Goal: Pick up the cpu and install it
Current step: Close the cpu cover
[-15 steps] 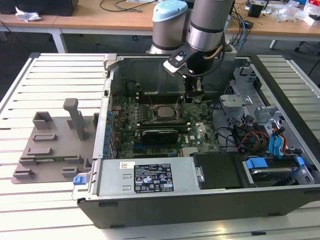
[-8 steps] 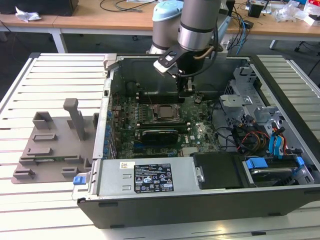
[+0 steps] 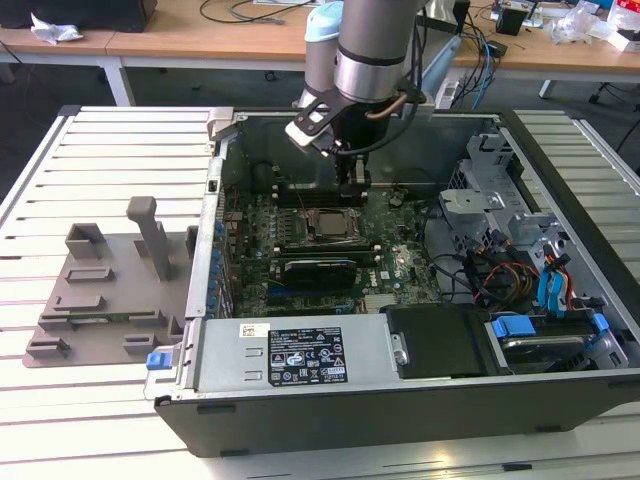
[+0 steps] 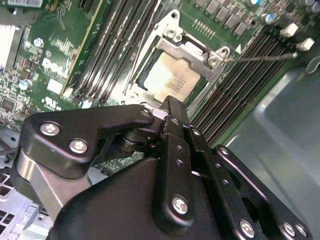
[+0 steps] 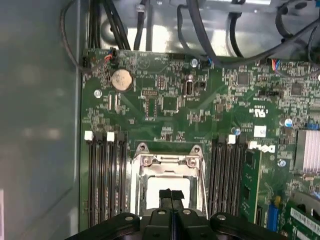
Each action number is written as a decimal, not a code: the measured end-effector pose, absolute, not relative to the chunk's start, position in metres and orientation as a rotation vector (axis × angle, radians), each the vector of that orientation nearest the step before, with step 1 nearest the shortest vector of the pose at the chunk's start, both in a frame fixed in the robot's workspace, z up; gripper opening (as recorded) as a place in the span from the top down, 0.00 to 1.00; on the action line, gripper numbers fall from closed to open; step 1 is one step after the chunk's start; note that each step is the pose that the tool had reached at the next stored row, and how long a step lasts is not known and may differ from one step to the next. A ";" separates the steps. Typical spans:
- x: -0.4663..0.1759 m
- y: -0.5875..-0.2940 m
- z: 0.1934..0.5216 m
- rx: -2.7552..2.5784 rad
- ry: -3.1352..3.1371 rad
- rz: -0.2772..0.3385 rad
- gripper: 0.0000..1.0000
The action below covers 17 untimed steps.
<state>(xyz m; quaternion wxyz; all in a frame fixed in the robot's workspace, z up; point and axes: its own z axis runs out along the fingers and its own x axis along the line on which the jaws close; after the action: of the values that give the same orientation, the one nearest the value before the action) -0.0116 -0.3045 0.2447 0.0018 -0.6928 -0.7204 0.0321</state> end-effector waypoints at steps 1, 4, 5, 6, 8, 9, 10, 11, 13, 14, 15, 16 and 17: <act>-0.014 -0.304 0.245 -2.174 -2.261 0.101 0.89; -0.019 -0.304 0.244 -2.174 -2.261 0.101 0.89; -0.022 -0.304 0.244 -2.174 -2.261 0.101 0.89; -0.023 -0.304 0.244 -2.174 -2.261 0.101 0.89; -0.026 -0.304 0.244 -2.174 -2.261 0.101 0.89; -0.028 -0.304 0.243 -2.174 -2.261 0.101 0.89; -0.031 -0.304 0.242 -2.174 -2.261 0.100 0.89; -0.032 -0.304 0.241 -2.174 -2.261 0.101 0.89; -0.033 -0.304 0.236 -2.174 -2.261 0.101 0.89; -0.033 -0.304 0.234 -2.174 -2.261 0.101 0.89; -0.033 -0.304 0.233 -2.174 -2.261 0.101 0.89; -0.033 -0.304 0.230 -2.174 -2.261 0.101 0.89; -0.033 -0.304 0.228 -2.174 -2.261 0.101 0.89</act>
<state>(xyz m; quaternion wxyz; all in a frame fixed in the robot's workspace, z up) -0.0332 -0.3045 0.2282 0.0019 -0.6928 -0.7204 0.0321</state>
